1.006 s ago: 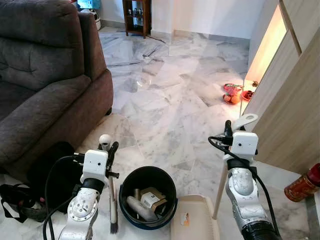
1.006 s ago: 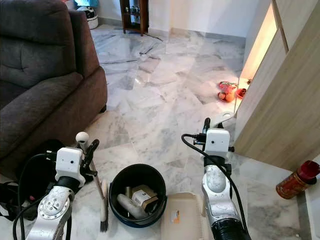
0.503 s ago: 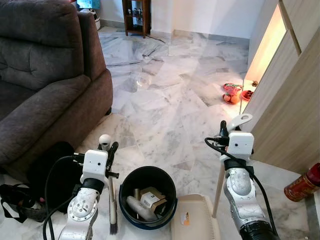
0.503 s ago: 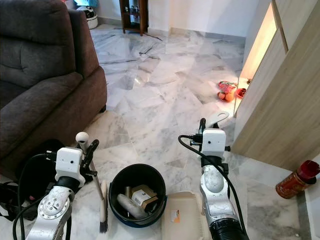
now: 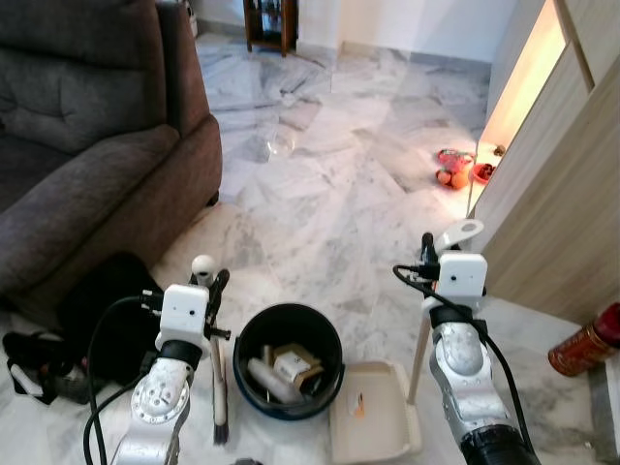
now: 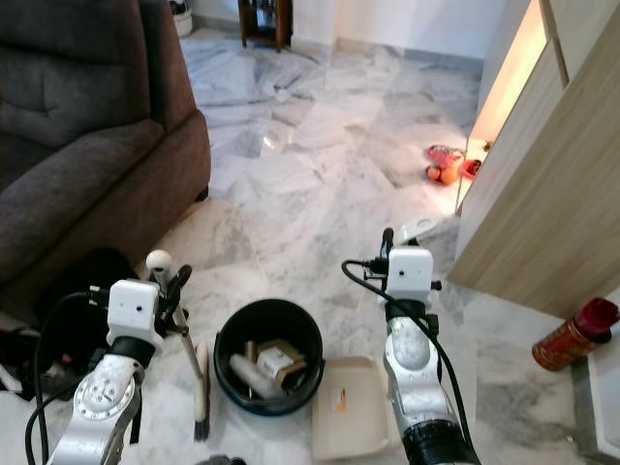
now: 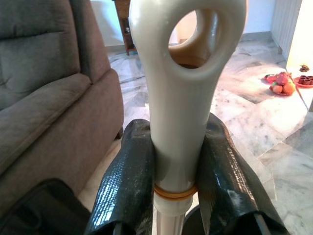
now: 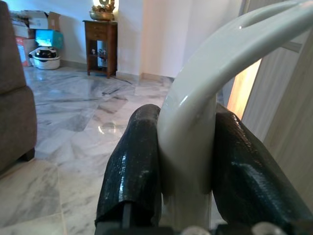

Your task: Sweep floor

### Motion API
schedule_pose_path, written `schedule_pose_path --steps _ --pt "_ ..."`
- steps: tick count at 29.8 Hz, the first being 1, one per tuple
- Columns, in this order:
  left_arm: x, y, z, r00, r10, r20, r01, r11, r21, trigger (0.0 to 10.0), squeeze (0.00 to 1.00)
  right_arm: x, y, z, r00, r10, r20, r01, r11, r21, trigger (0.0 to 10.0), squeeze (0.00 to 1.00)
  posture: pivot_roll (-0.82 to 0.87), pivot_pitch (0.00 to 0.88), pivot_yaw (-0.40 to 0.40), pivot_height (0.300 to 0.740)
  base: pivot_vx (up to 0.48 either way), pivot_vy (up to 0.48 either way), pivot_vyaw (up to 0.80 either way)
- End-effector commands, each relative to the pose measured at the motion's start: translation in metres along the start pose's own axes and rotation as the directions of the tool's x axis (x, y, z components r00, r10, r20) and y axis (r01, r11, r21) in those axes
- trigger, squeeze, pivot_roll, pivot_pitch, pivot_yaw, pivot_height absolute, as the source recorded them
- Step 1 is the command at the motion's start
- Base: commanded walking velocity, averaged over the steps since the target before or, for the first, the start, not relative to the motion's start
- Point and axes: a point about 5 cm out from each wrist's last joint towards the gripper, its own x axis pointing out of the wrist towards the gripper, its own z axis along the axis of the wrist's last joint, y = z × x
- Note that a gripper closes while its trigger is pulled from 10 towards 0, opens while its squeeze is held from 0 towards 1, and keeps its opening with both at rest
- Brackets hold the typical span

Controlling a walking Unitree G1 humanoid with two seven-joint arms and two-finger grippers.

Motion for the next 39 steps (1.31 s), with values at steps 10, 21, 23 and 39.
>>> schedule_pose_path --steps 10,21,23,39 --pt "0.0019 0.0018 0.0059 1.0 0.004 0.026 -0.004 1.0 0.018 10.0 0.0 0.0008 0.0062 0.0002 1.0 0.023 -0.004 -0.023 0.999 0.034 10.0 0.0 0.14 0.081 0.005 0.74 -0.288 0.0 0.0" --pt "0.0009 0.0002 0.005 1.0 0.005 0.026 -0.005 1.0 0.015 10.0 0.0 0.001 0.0058 -0.0006 1.0 0.026 -0.006 -0.026 0.999 0.034 10.0 0.0 0.14 0.063 -0.003 0.74 -0.288 0.0 0.0" --pt "0.0006 -0.0001 0.0049 1.0 0.006 0.027 -0.006 1.0 0.014 10.0 0.0 0.0012 0.0059 -0.0008 1.0 0.028 -0.006 -0.028 0.999 0.034 10.0 0.0 0.14 0.057 -0.004 0.74 -0.285 0.0 0.0" --pt "0.0026 -0.0025 0.0042 1.0 -0.008 0.028 0.007 1.0 0.01 10.0 0.0 0.0011 0.0051 -0.0032 1.0 0.028 -0.012 -0.027 0.999 0.047 10.0 0.0 0.14 0.025 -0.005 0.74 -0.179 0.0 0.0"
